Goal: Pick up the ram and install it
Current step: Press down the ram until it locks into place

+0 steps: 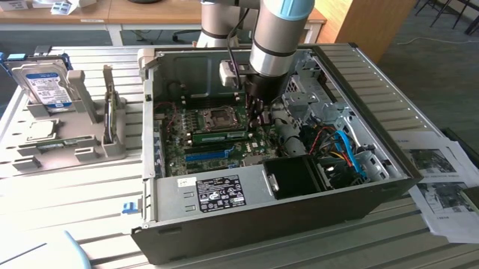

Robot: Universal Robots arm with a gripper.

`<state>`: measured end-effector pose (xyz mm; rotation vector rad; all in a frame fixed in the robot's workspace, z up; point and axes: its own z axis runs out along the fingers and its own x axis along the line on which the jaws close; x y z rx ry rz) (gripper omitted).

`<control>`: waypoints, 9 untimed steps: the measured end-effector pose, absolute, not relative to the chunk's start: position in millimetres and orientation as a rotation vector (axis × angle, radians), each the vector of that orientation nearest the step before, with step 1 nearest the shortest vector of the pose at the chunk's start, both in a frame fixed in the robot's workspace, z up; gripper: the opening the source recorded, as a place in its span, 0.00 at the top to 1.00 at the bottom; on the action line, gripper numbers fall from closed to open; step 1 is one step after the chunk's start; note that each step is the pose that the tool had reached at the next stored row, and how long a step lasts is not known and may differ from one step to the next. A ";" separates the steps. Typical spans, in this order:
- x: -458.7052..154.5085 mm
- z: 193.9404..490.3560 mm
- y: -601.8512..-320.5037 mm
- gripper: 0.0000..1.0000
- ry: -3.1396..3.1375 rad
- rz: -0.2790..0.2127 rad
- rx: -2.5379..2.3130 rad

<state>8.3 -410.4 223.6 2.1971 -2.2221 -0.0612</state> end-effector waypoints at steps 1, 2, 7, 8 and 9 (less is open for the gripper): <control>8.3 223.6 -410.4 0.91 -2.222 -0.061 2.197; 8.3 223.5 -410.4 0.91 -2.222 -0.061 2.197; 8.3 223.1 -410.4 0.91 -2.222 -0.061 2.197; 8.3 223.1 -410.4 0.91 -2.222 -0.061 2.197; 8.3 223.1 -410.4 0.91 -2.222 -0.061 2.197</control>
